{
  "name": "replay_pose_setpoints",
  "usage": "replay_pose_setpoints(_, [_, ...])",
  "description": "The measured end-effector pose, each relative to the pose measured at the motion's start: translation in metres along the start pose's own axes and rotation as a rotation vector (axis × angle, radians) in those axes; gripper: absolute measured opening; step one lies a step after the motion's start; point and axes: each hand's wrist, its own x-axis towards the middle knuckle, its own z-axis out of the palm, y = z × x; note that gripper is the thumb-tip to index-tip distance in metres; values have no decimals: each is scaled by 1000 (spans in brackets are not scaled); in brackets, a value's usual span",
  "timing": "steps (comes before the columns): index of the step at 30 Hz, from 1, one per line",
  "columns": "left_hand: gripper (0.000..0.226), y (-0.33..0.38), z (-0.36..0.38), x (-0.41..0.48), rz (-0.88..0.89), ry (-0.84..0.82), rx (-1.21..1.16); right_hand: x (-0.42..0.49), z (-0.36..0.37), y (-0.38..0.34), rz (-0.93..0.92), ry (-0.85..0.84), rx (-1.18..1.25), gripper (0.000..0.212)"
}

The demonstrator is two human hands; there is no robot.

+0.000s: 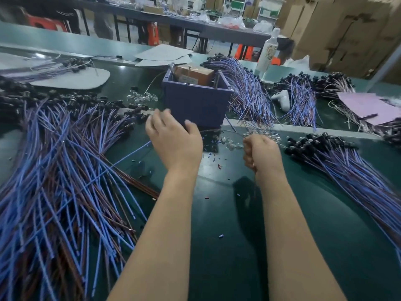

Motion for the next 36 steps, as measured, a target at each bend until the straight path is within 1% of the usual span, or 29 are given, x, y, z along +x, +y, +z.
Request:
replay_pose_setpoints(1, [50, -3, 4, 2, -53, -147, 147, 1, -3, 4, 9, 10, -70, 20])
replay_pose_setpoints(2, [54, -5, 6, 2, -121, -270, 240, 1, -4, 7, 3, 14, -162, 17])
replay_pose_setpoints(3, [56, -6, 7, 0, -178, -356, 278, 1, -5, 9, -16, 12, -270, 15])
replay_pose_setpoints(4, [57, -6, 7, -3, -203, -404, 283, 1, -4, 10, -39, -3, -377, 15])
replay_pose_setpoints(6, [58, -5, 8, -6, -189, -417, 235, -1, 0, 9, -74, -101, -524, 18])
replay_pose_setpoints(10, [49, -1, 6, 4, -218, -368, -67, -11, 9, 4, -85, -442, -708, 14])
replay_pose_setpoints(12, [47, -3, 7, 7, -266, -391, -137, -13, 8, 3, -81, -510, -737, 13])
replay_pose_setpoints(14, [43, -5, 10, 6, -293, -404, -185, -12, 8, 3, -95, -500, -699, 14])
replay_pose_setpoints(16, [35, -1, 11, 2, -296, -417, -242, -9, 10, 6, -99, -362, -583, 23])
replay_pose_setpoints(17, [31, 2, 12, -1, -279, -436, -278, -6, 12, 7, -43, -277, -448, 28])
replay_pose_setpoints(18, [29, 7, 13, -4, -249, -466, -320, -3, 13, 8, 48, -228, -267, 33])
replay_pose_setpoints(20, [27, 19, 16, -13, -146, -567, -388, -1, 13, 9, 209, -251, 96, 38])
replay_pose_setpoints(21, [25, 25, 17, -17, -75, -617, -390, -1, 12, 9, 213, -263, 212, 34])
replay_pose_setpoints(23, [24, 34, 22, -23, 67, -661, -289, 1, 11, 11, 103, -208, 307, 23])
replay_pose_setpoints(24, [23, 36, 23, -24, 121, -663, -174, 1, 11, 11, 26, -139, 314, 22])
replay_pose_setpoints(26, [23, 38, 22, -21, 213, -653, 188, 3, 8, 8, -103, 39, 338, 22])
replay_pose_setpoints(27, [21, 36, 21, -19, 233, -653, 314, 6, 3, 7, -128, 133, 405, 22])
replay_pose_setpoints(28, [19, 32, 19, -18, 243, -678, 335, 8, -3, 4, -122, 222, 516, 22])
replay_pose_setpoints(29, [20, 28, 16, -17, 255, -729, 271, 11, -9, 2, -105, 294, 636, 22])
replay_pose_setpoints(30, [23, 25, 13, -18, 262, -783, 142, 12, -14, 1, -94, 338, 734, 23])
replay_pose_setpoints(31, [25, 23, 10, -19, 266, -810, 4, 11, -16, 1, -81, 348, 786, 23])
replay_pose_setpoints(32, [26, 23, 8, -19, 282, -806, -85, 10, -16, 1, -64, 324, 768, 24])
replay_pose_setpoints(33, [27, 23, 8, -19, 305, -779, -124, 9, -13, 1, -53, 266, 688, 25])
replay_pose_setpoints(34, [27, 23, 9, -18, 330, -748, -129, 7, -10, 2, -54, 172, 587, 25])
replay_pose_setpoints(36, [28, 24, 10, -19, 331, -737, -155, 2, -3, 2, -62, -84, 456, 21])
